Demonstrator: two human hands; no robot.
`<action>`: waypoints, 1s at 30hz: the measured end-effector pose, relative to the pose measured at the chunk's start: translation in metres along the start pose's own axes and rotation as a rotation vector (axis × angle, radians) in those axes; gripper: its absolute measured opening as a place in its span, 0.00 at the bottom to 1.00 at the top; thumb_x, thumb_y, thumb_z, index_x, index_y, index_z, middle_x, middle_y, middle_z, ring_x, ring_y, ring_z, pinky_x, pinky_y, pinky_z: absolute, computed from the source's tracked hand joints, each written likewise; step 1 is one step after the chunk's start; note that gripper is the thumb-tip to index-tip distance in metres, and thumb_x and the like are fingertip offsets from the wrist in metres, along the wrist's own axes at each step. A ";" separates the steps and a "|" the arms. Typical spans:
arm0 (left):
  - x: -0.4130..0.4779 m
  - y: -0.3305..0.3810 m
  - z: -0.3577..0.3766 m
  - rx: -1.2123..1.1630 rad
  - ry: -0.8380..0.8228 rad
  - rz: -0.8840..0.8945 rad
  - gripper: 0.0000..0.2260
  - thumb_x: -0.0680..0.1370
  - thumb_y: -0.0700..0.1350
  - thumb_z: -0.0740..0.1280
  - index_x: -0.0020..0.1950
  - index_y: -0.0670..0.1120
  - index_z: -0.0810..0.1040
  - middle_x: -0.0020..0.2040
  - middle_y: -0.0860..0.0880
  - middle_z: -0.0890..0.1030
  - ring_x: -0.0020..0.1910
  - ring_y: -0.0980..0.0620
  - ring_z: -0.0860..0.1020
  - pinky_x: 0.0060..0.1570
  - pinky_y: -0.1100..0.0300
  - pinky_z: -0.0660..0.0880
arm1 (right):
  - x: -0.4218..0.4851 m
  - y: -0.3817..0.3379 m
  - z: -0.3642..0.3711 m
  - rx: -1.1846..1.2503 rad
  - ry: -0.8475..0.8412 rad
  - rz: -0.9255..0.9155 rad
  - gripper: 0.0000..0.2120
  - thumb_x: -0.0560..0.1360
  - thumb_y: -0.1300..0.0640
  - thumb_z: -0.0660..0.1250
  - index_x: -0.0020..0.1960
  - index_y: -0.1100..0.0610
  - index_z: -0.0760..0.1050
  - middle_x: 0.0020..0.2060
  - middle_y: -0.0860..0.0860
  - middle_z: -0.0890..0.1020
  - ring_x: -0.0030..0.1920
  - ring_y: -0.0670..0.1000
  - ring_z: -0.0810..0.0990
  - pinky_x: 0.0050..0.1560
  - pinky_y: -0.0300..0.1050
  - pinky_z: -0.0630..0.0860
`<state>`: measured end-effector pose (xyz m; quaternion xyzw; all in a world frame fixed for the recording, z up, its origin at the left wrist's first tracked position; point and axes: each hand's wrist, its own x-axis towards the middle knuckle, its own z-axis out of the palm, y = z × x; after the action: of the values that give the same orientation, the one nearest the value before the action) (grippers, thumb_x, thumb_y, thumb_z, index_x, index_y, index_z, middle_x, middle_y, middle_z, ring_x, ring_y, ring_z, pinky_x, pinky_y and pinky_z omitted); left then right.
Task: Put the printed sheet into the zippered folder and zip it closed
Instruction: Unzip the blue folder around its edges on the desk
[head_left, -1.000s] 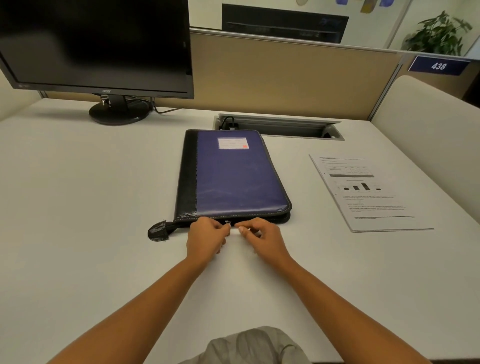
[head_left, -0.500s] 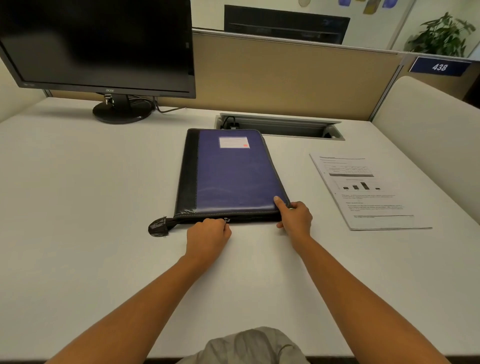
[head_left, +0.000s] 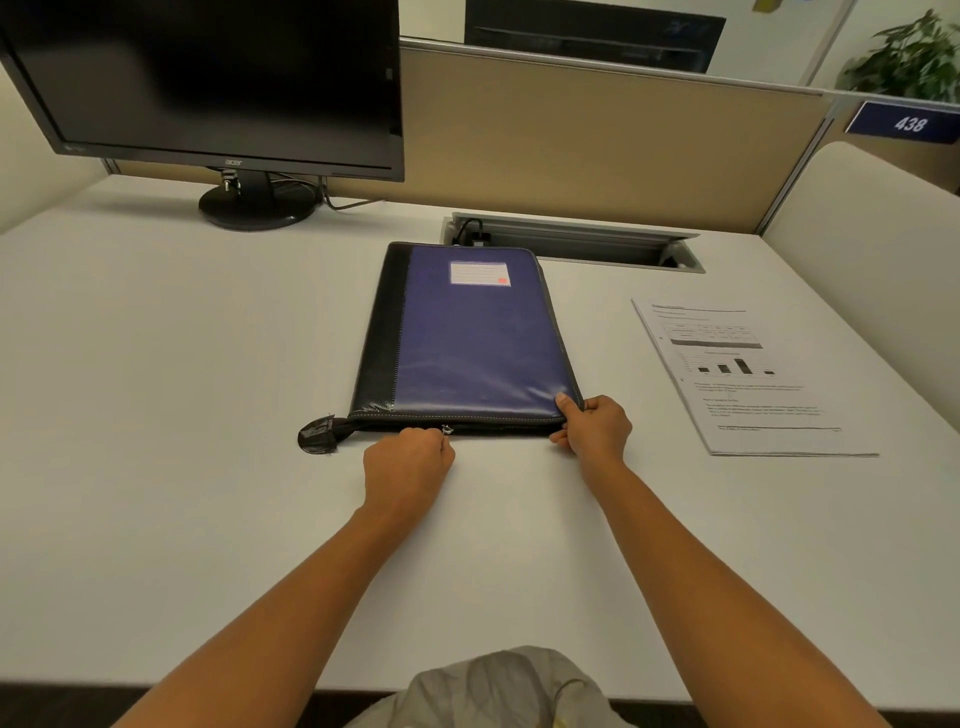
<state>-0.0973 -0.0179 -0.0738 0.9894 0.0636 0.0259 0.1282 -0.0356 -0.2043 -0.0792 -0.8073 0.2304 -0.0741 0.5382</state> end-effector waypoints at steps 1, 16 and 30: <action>0.000 0.000 0.000 -0.005 0.004 -0.008 0.11 0.80 0.46 0.53 0.38 0.47 0.68 0.44 0.45 0.80 0.37 0.47 0.70 0.27 0.61 0.55 | 0.000 0.000 0.000 0.000 0.002 0.002 0.17 0.73 0.53 0.68 0.33 0.55 0.63 0.26 0.53 0.77 0.18 0.44 0.75 0.32 0.42 0.76; -0.002 0.000 0.002 -0.044 0.028 -0.024 0.13 0.80 0.45 0.54 0.40 0.45 0.73 0.34 0.49 0.72 0.37 0.48 0.71 0.30 0.60 0.60 | -0.009 -0.005 -0.001 0.012 -0.002 0.000 0.17 0.73 0.54 0.68 0.33 0.54 0.62 0.33 0.59 0.79 0.25 0.52 0.77 0.45 0.54 0.80; -0.004 -0.053 -0.007 -0.093 0.105 -0.158 0.14 0.79 0.44 0.55 0.41 0.39 0.75 0.44 0.40 0.81 0.42 0.39 0.76 0.38 0.55 0.65 | -0.005 -0.001 -0.003 0.002 0.012 -0.001 0.12 0.73 0.53 0.68 0.41 0.59 0.67 0.42 0.63 0.82 0.19 0.46 0.76 0.34 0.41 0.76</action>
<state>-0.1083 0.0340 -0.0812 0.9715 0.1470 0.0706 0.1720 -0.0410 -0.2046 -0.0763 -0.8064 0.2331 -0.0794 0.5377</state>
